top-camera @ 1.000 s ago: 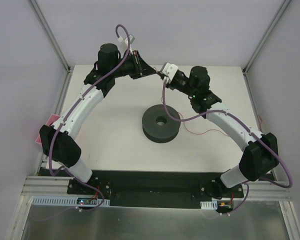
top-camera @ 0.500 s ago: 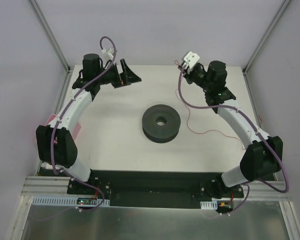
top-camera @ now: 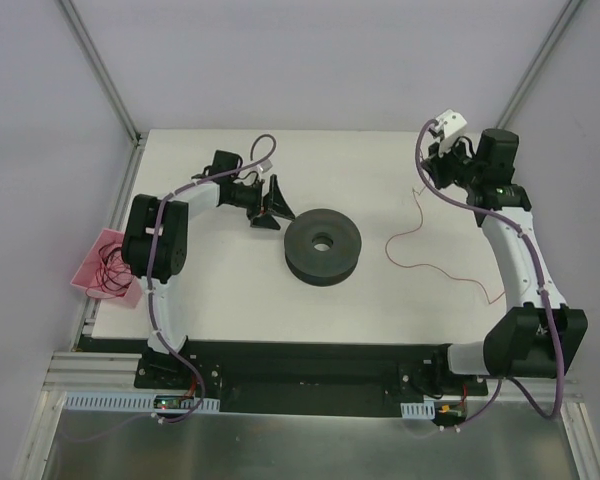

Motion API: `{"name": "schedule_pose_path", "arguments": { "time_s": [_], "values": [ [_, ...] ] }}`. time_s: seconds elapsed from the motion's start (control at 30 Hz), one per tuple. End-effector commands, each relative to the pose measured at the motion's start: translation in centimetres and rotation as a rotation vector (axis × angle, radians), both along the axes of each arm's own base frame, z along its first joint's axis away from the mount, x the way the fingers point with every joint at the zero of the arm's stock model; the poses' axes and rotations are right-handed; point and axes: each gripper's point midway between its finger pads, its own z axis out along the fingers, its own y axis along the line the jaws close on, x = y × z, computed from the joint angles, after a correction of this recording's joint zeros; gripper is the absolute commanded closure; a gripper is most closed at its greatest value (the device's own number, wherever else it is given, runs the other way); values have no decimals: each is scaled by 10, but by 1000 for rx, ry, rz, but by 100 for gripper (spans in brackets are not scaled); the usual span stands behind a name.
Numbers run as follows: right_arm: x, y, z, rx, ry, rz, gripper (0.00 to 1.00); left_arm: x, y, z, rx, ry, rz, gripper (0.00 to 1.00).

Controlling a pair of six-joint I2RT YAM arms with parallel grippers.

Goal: Wrap the cables

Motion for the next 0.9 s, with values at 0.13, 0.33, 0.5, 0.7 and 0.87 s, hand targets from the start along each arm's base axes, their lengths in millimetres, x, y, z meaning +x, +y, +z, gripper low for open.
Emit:
{"name": "schedule_pose_path", "arguments": {
  "time_s": [0.13, 0.33, 0.5, 0.7, 0.87],
  "values": [
    [-54, -22, -54, 65, 360, -31, 100, -17, -34, -12, -89, 79, -139, 33],
    [-55, -39, -50, 156, 402, -190, 100, -12, -42, -2, -118, 10, -171, 72],
    [-59, -30, -33, 184, 346, -128, 100, -10, -43, 45, -134, -210, -217, 100],
    [-65, -10, -30, 216, 377, -46, 100, -58, -40, 80, -35, -541, -361, 100],
    [-71, 10, -41, 155, 380, -11, 99, -102, -39, 63, 136, -803, -522, 100]
  ]
}}
